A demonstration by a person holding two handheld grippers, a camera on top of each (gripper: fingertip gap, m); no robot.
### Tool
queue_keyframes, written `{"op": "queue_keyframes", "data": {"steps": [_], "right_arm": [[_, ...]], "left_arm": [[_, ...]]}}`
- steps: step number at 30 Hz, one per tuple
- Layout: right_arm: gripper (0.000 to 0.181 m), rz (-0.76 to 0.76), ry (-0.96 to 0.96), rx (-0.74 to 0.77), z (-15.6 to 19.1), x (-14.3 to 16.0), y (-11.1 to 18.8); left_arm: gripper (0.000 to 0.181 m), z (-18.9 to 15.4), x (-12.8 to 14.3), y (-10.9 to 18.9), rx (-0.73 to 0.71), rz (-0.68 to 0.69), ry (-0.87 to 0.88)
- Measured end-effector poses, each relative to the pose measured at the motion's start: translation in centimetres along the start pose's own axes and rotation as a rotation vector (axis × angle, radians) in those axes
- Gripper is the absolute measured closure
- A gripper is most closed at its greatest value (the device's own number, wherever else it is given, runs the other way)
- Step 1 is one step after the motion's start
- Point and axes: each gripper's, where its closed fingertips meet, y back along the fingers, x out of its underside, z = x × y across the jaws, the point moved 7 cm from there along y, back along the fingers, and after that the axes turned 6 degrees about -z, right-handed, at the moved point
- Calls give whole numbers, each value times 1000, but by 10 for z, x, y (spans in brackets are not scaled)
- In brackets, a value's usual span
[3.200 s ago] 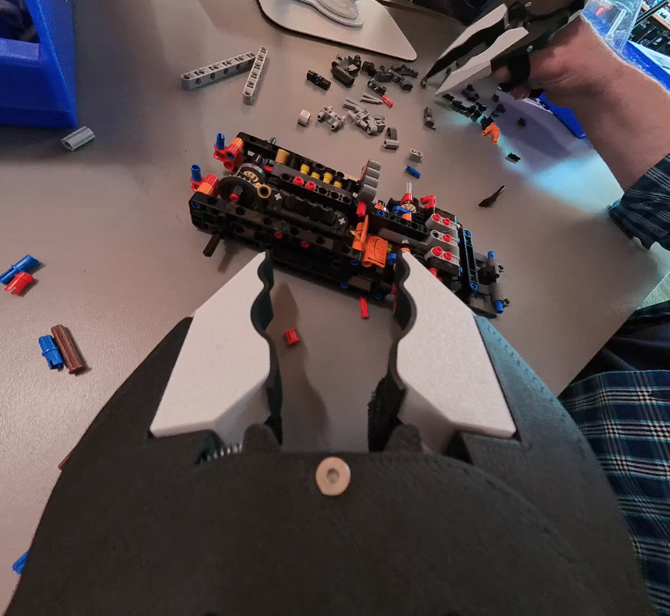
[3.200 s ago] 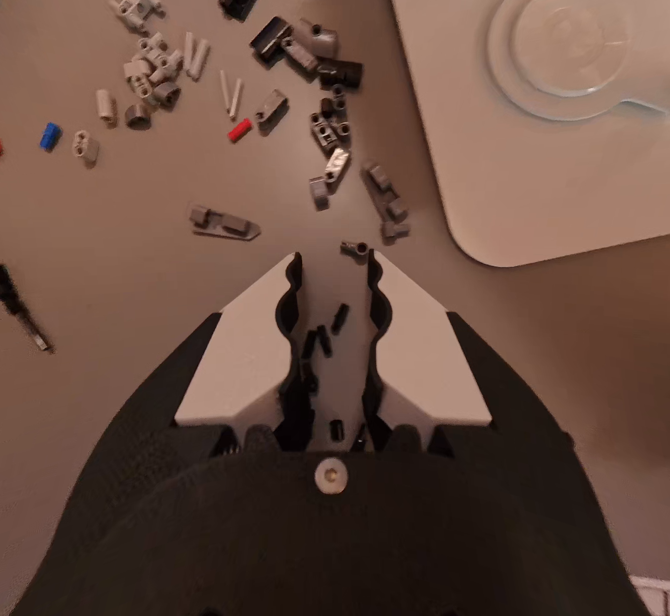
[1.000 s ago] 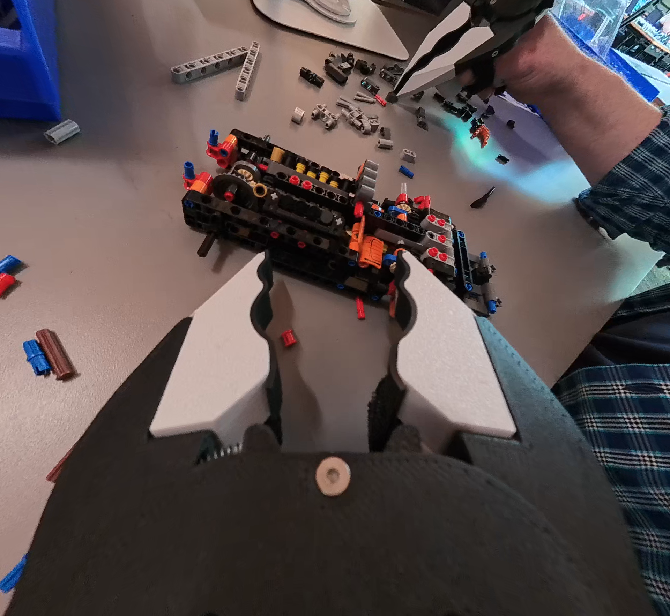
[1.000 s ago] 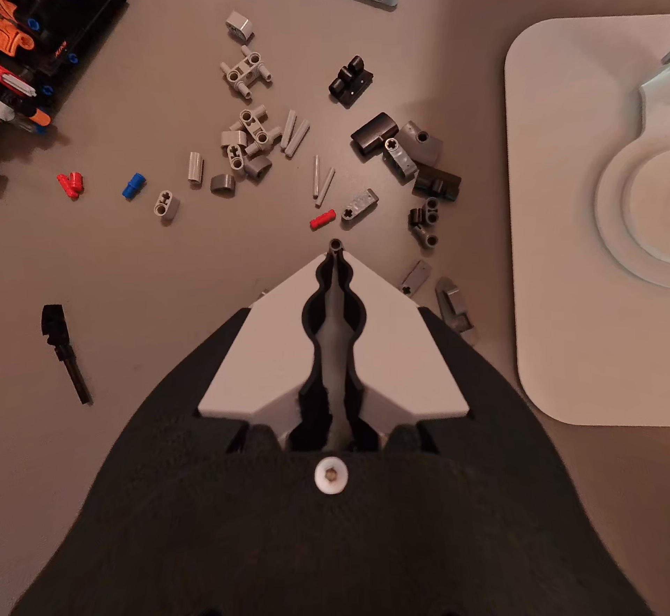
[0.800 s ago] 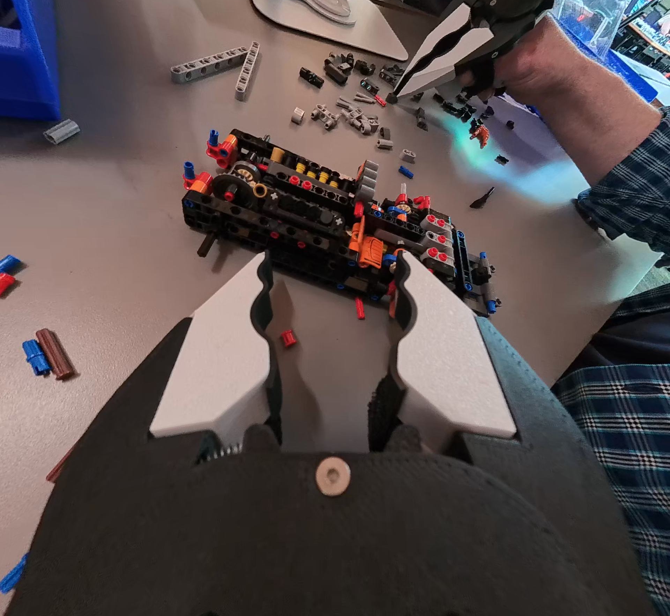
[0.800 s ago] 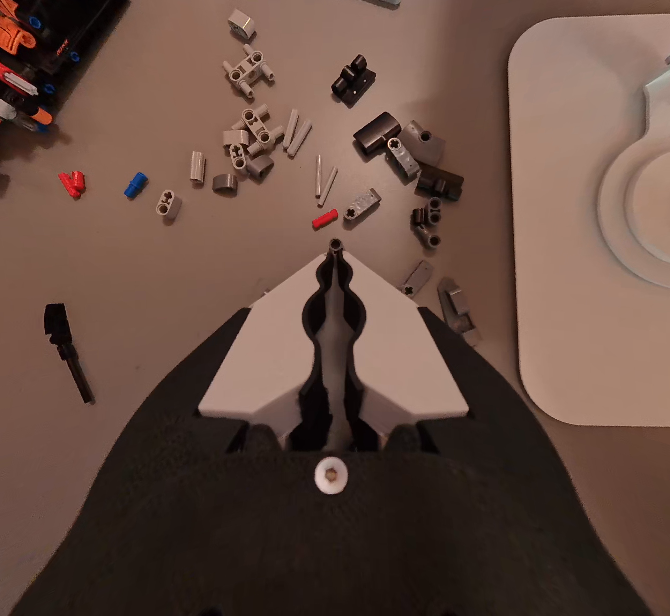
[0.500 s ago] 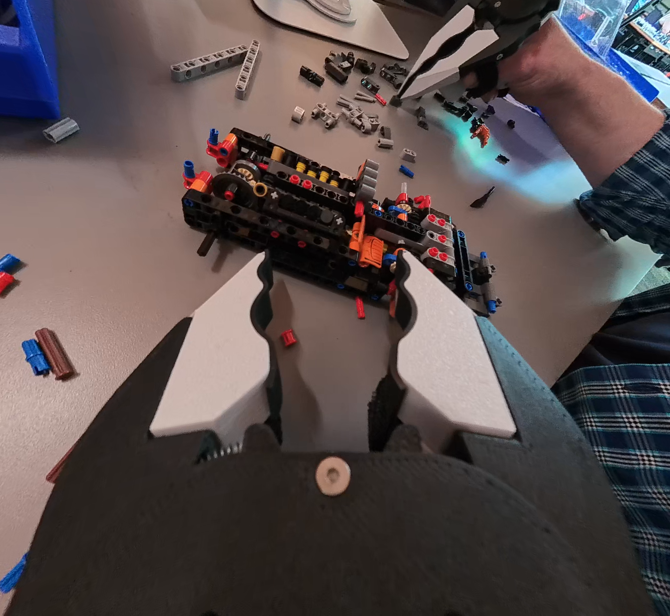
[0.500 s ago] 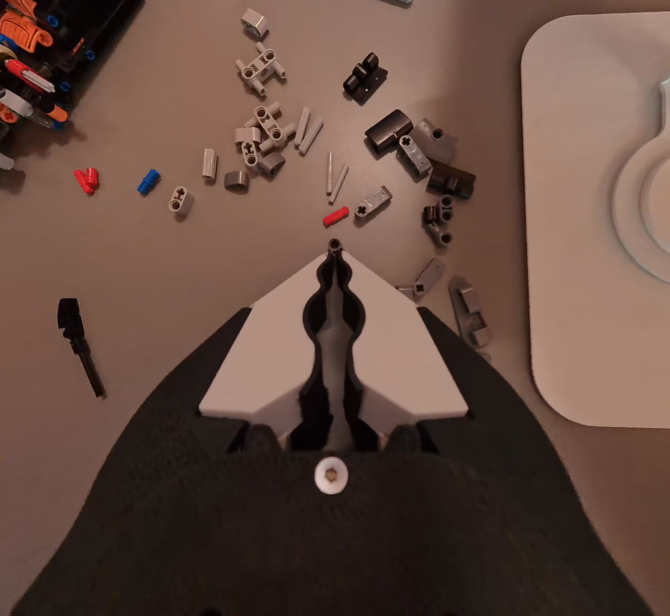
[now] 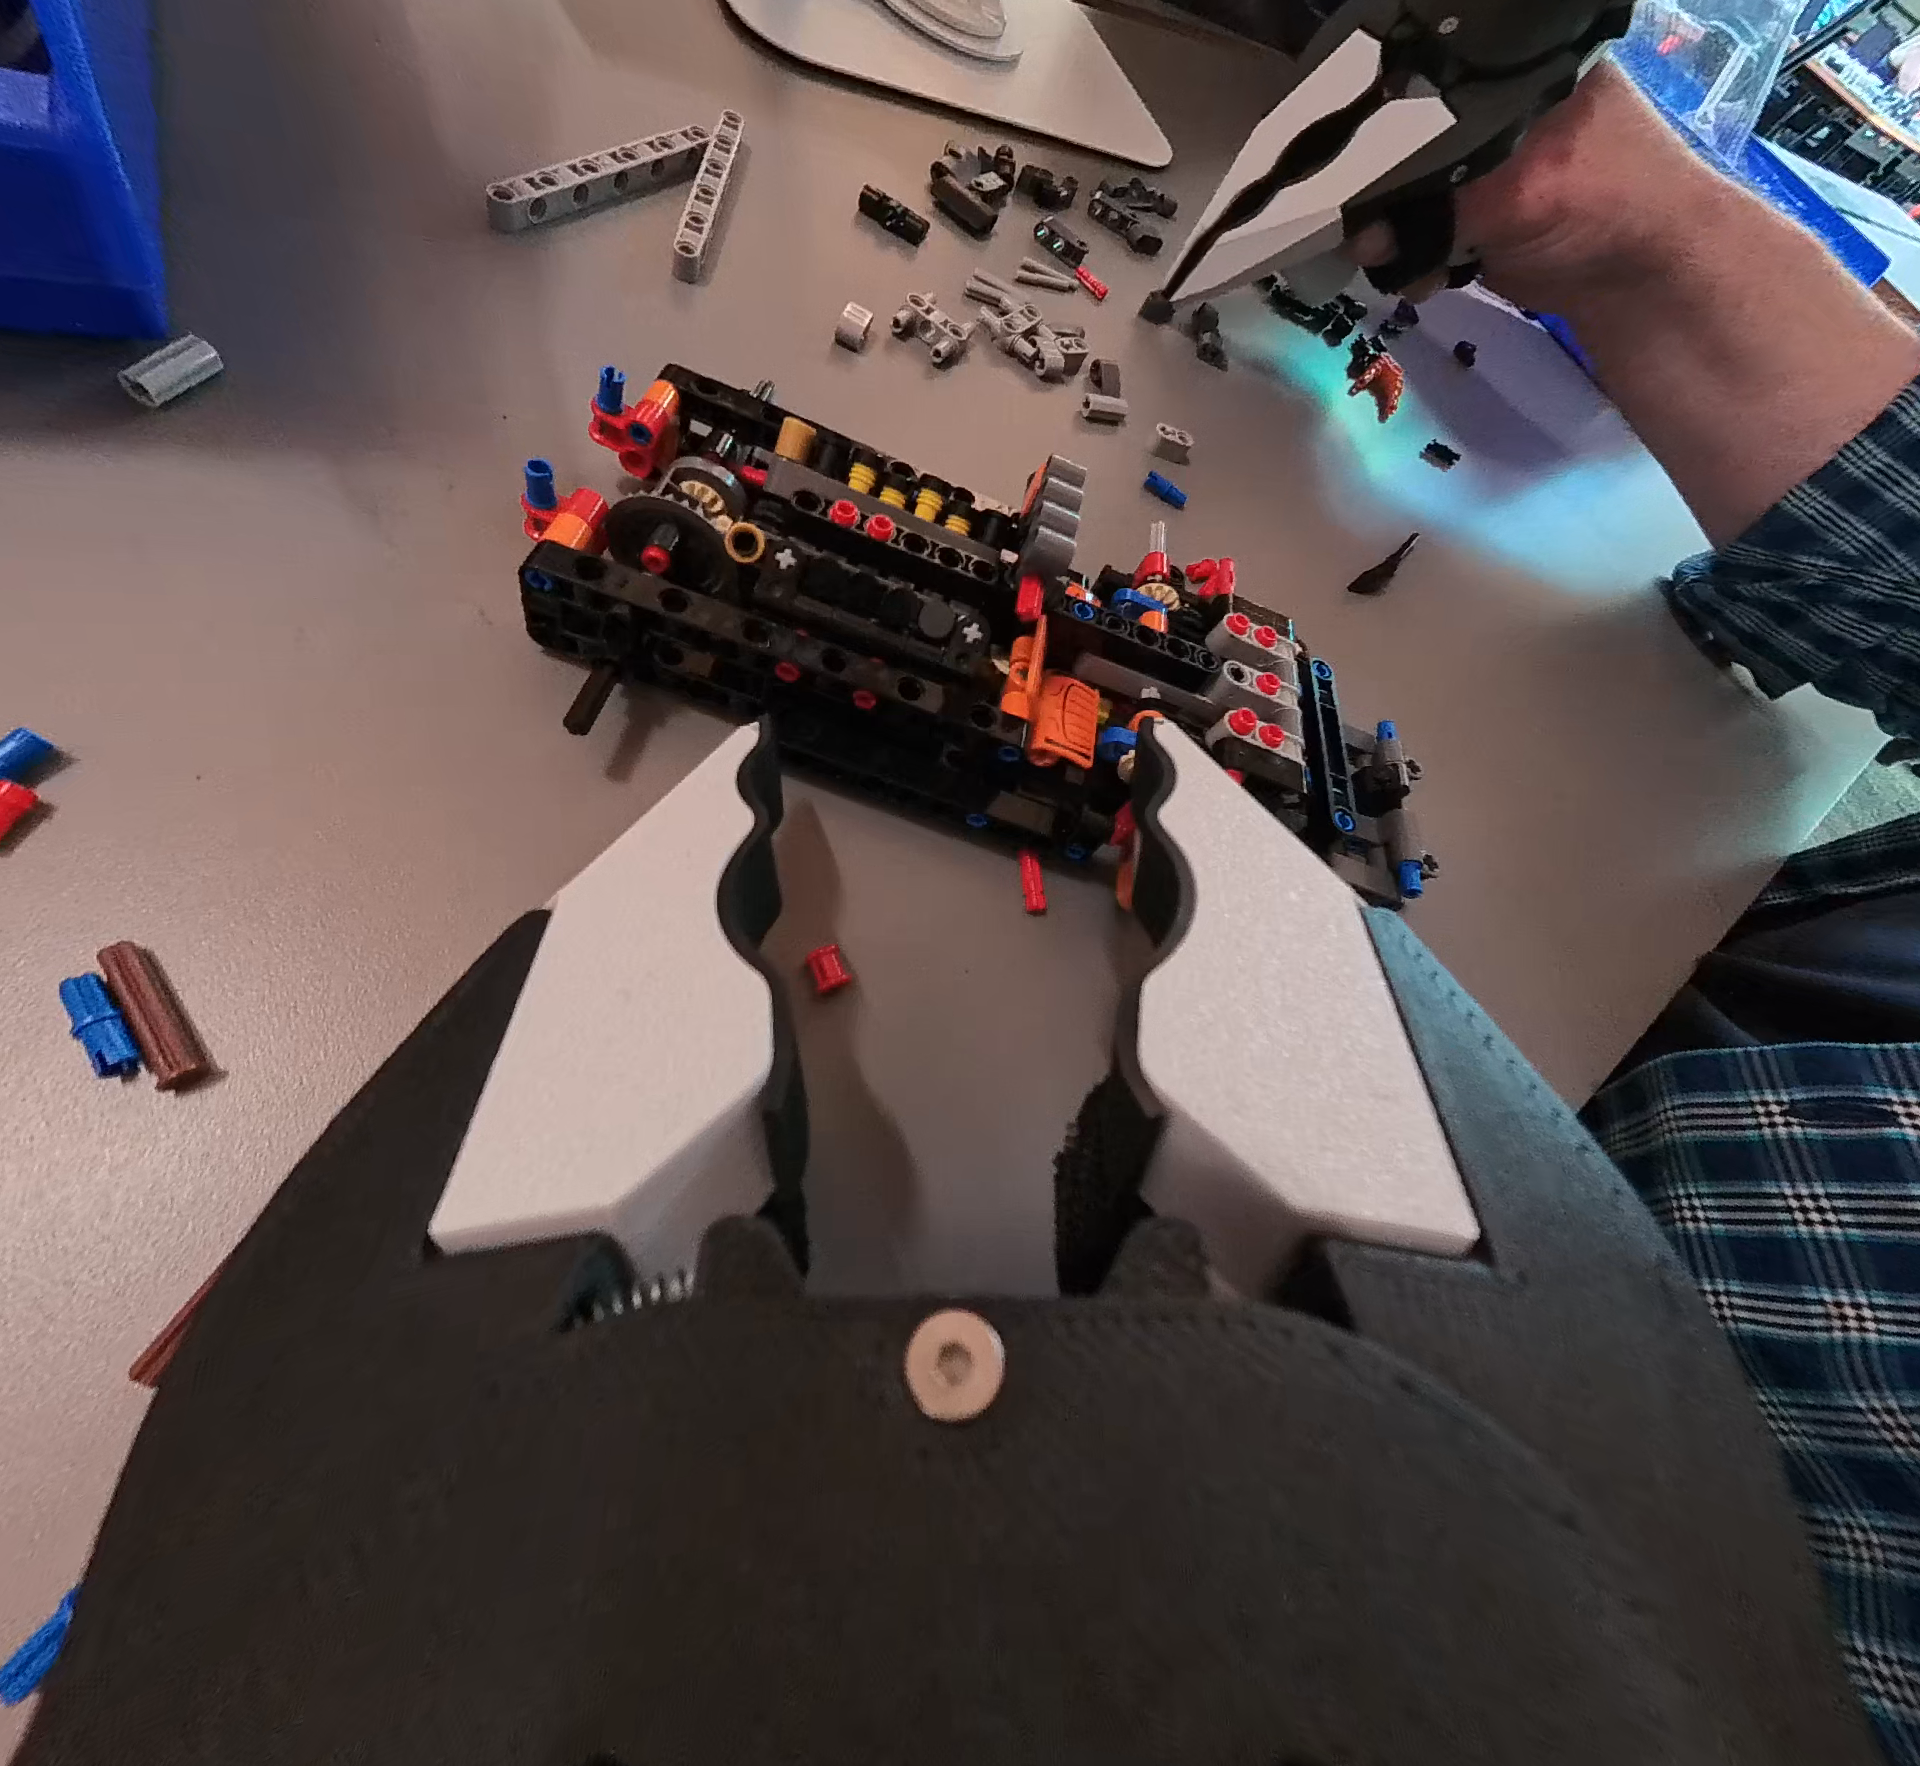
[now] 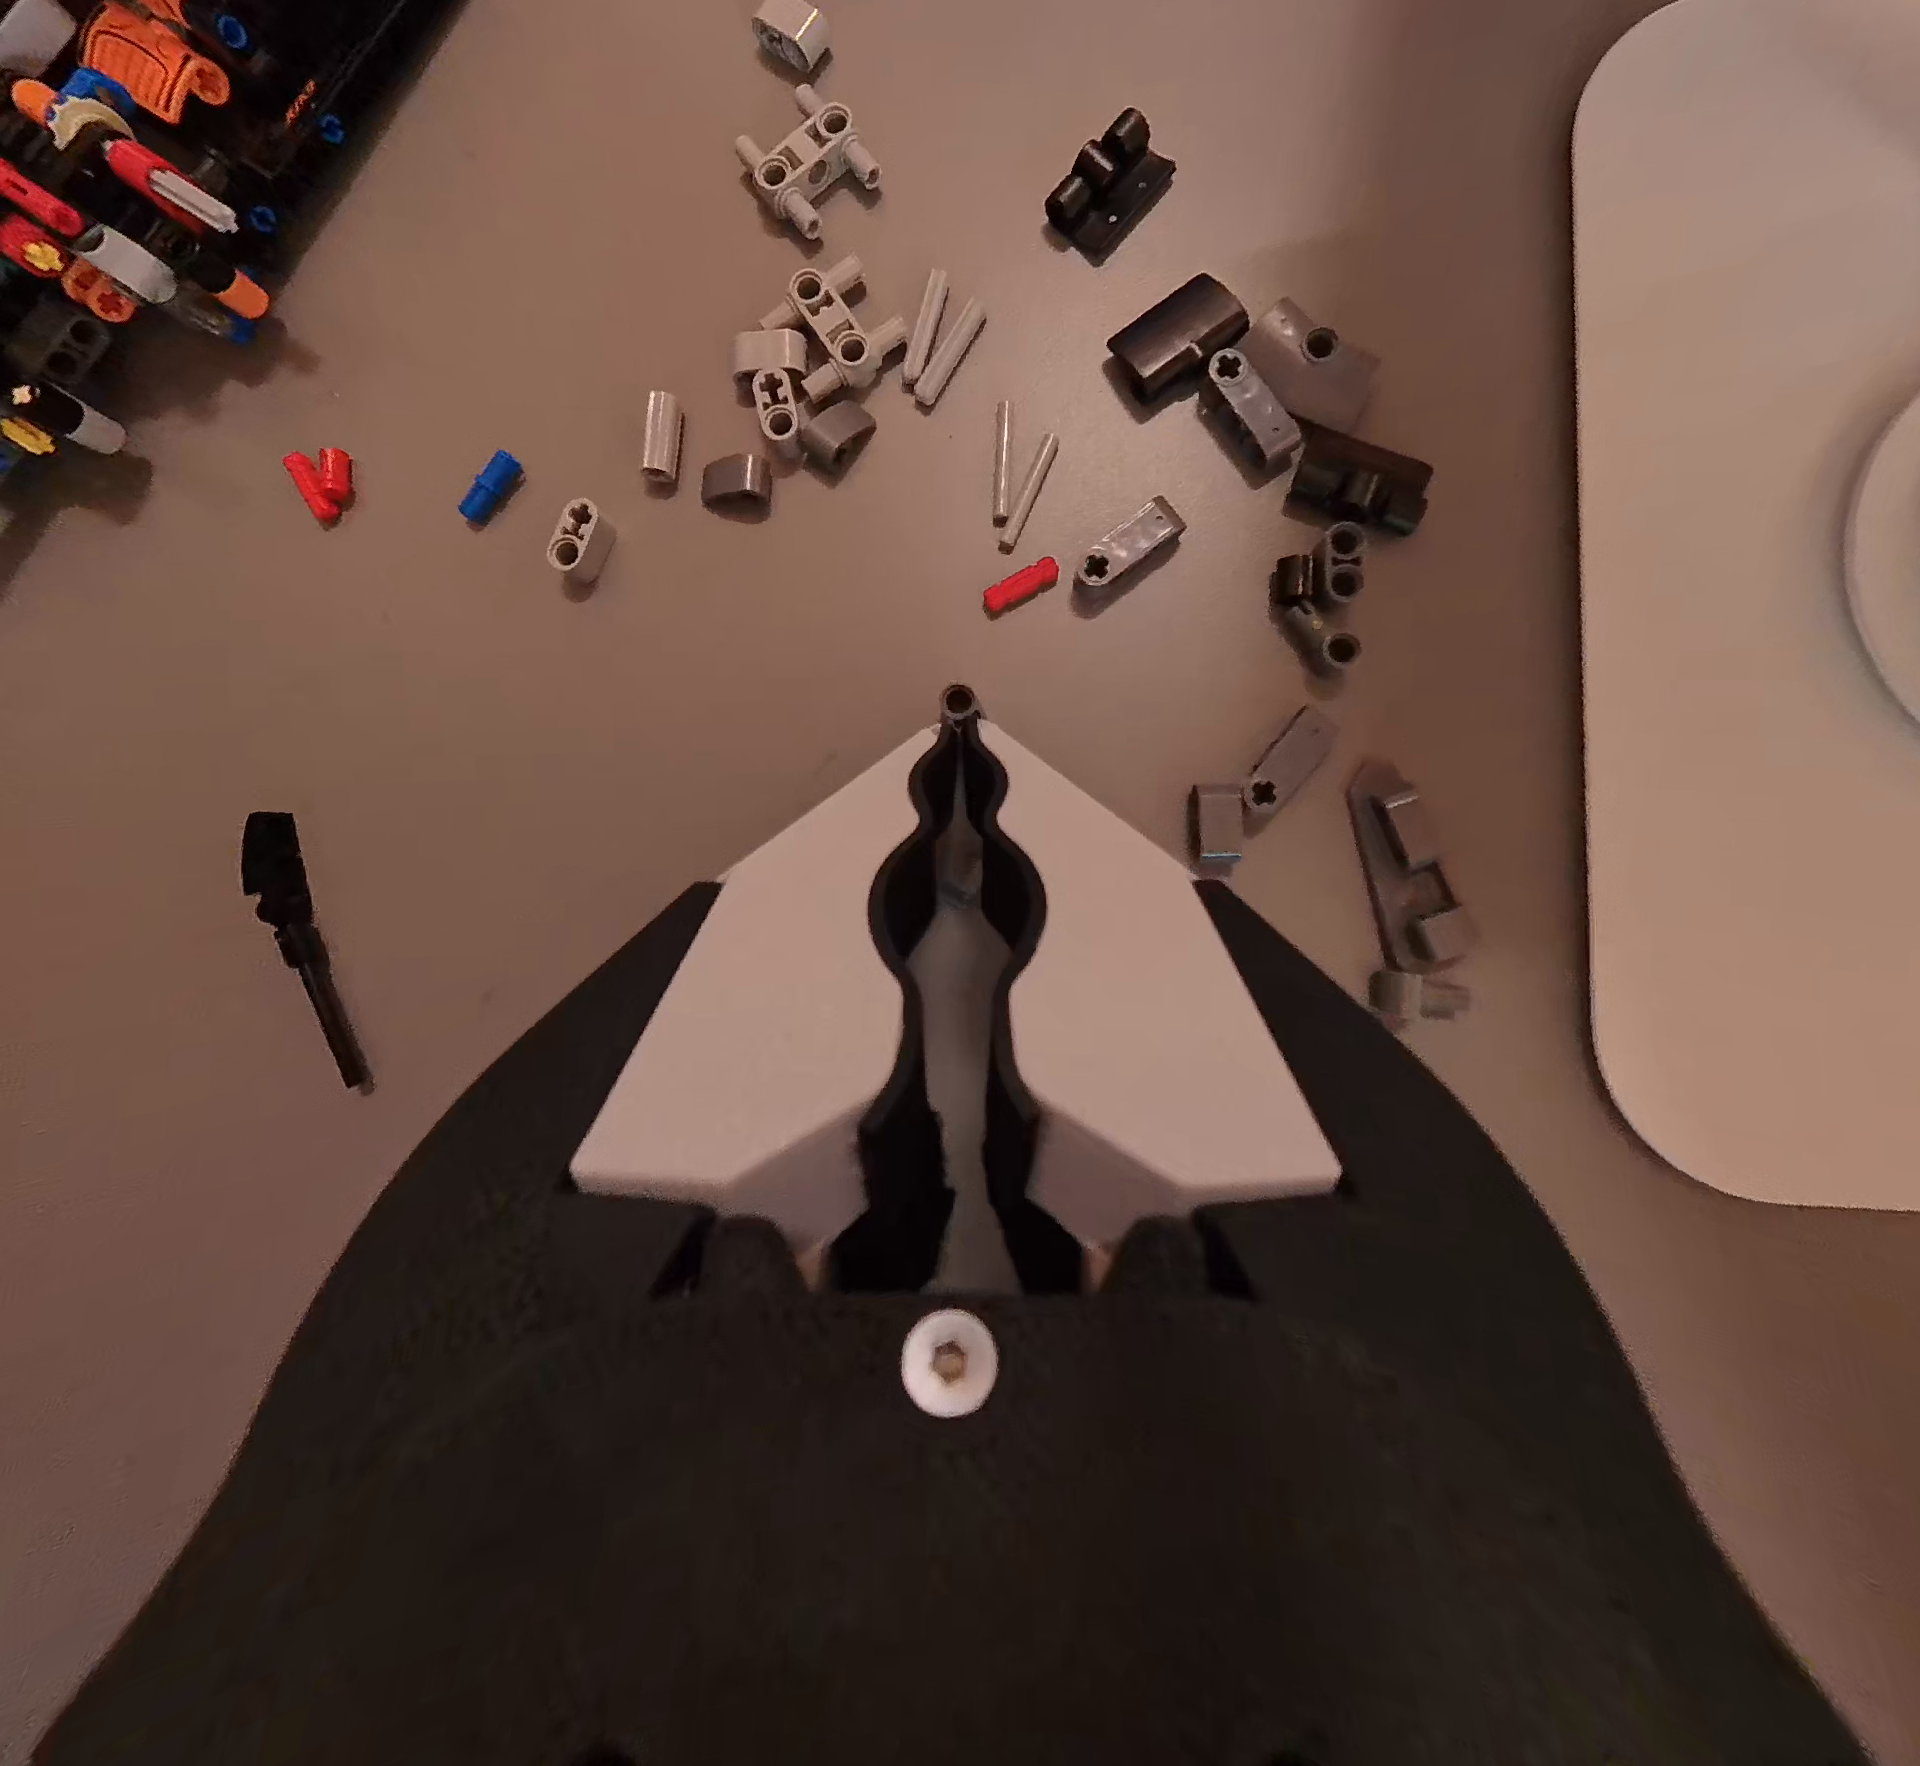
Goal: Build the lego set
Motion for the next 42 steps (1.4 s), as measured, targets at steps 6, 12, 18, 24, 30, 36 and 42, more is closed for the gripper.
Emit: {"op": "queue_keyframes", "data": {"steps": [6,12,18,24,30,36,42], "right_arm": [[181,8,1,-17,6,1,1],[180,33,-4,-79,19,6,6],[170,-31,-53,-86,20,5,20],[168,-50,-61,-42,14,4,28],[168,-59,-66,-10,10,3,33],[167,-83,-73,5,12,3,40],[157,-157,-94,56,13,-2,59]], "left_arm": [[114,0,0,0,0,0,-1],[114,0,0,0,1,-1,-1],[113,0,0,0,1,1,0],[113,0,0,0,0,3,-1],[114,0,0,0,-1,3,-1],[113,0,0,0,-1,4,-2],[113,0,0,-1,-3,6,-2]]}}
